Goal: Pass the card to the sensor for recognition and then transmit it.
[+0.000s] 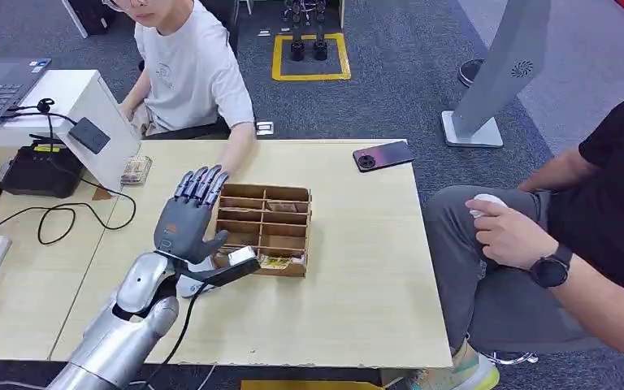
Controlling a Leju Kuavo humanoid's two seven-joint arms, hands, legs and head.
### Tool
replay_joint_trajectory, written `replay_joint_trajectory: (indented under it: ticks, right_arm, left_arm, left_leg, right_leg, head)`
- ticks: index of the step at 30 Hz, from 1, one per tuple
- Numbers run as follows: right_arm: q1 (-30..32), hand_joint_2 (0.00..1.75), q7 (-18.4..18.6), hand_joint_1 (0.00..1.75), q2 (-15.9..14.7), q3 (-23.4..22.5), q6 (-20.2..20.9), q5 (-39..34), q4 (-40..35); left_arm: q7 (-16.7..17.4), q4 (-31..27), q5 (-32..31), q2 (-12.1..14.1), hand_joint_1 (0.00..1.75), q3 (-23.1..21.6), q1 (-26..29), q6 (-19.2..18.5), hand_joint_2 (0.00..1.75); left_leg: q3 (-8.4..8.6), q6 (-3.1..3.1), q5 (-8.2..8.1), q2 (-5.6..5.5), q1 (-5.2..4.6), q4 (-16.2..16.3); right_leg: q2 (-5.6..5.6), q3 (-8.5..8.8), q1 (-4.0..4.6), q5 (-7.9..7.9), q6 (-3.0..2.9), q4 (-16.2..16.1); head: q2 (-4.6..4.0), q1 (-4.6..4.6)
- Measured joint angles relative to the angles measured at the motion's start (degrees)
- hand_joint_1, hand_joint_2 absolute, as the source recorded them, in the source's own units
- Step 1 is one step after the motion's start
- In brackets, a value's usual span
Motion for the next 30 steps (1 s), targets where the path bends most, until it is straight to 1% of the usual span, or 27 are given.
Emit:
replay_joint_trajectory:
  ticks: [14, 30]
  right_arm:
    - [-0.4, 1.75, 0.0, 0.00, 0.0, 0.0, 0.3, 0.3, 0.0]
    - [-0.5, 1.75, 0.1, 0.00, 0.0, 0.0, 0.3, 0.5, 0.0]
  left_arm:
    - [-0.1, 2.3, -0.2, -1.9, 0.00, -0.2, -1.1, -0.6, 1.75]
    - [-0.1, 4.0, 0.5, -3.0, 0.00, -0.5, -2.0, -0.6, 1.75]
  left_leg:
    - [0.00, 0.00, 0.00, 0.00, 0.00, 0.0]
    - [0.00, 0.00, 0.00, 0.00, 0.00, 0.0]
  right_leg:
    - [0.00, 0.00, 0.00, 0.00, 0.00, 0.0]
    - [0.00, 0.00, 0.00, 0.00, 0.00, 0.0]
  head:
    - [-0.02, 0.00]
    - [-0.02, 0.00]
